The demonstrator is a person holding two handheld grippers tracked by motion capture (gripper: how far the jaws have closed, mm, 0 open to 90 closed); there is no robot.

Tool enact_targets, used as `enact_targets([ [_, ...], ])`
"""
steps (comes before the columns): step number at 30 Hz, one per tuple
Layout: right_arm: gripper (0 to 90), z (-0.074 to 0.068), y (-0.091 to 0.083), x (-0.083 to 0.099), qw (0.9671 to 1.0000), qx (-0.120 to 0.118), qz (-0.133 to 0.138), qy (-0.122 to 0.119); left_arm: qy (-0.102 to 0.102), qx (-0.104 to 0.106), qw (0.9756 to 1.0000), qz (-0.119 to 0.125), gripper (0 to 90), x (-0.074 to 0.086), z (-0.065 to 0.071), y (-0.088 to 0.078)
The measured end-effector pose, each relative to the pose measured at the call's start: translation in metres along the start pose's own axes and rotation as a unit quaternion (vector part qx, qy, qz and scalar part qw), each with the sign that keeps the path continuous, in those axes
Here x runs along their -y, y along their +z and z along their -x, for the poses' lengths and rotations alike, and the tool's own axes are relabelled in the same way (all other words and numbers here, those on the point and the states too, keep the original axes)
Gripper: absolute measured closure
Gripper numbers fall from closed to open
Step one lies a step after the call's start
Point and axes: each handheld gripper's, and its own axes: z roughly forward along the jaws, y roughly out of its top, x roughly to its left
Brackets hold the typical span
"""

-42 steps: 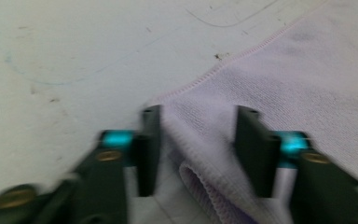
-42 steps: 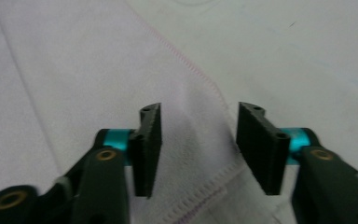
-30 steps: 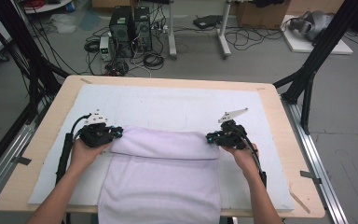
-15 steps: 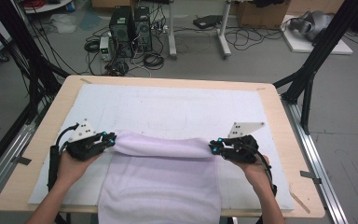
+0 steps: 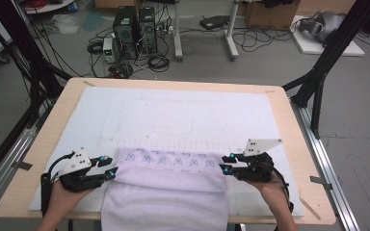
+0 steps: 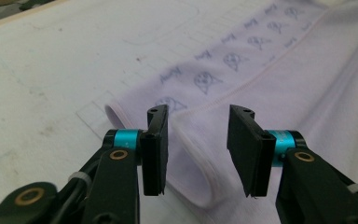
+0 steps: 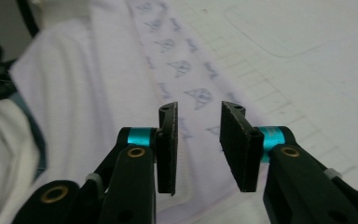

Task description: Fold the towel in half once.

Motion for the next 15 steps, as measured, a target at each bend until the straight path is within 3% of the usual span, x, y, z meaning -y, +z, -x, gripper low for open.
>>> enact_targets([
  [3,61.0,0.015,0.012,-0.003,0.9996,0.016,-0.018,0.013,-0.006,-0.009,0.9999,0.001,57.6,-0.008,-0.011,0.009],
  [8,52.0,0.034,0.033,-0.002,0.9974,0.035,-0.056,0.029,-0.023,-0.03,0.9986,-0.039,51.9,-0.009,-0.032,0.036],
  [10,48.2,0.04,0.04,0.001,0.9954,0.047,-0.073,0.041,-0.043,-0.036,0.997,-0.054,46.5,-0.006,-0.041,0.047],
  [12,44.4,0.047,0.045,0.004,0.9937,0.053,-0.083,0.052,-0.076,-0.036,0.9943,-0.065,39.2,-0.001,-0.05,0.058],
  [15,43.1,0.056,0.053,0.008,0.9913,0.053,-0.1,0.067,-0.095,-0.031,0.991,-0.089,38.2,0.006,-0.059,0.071],
])
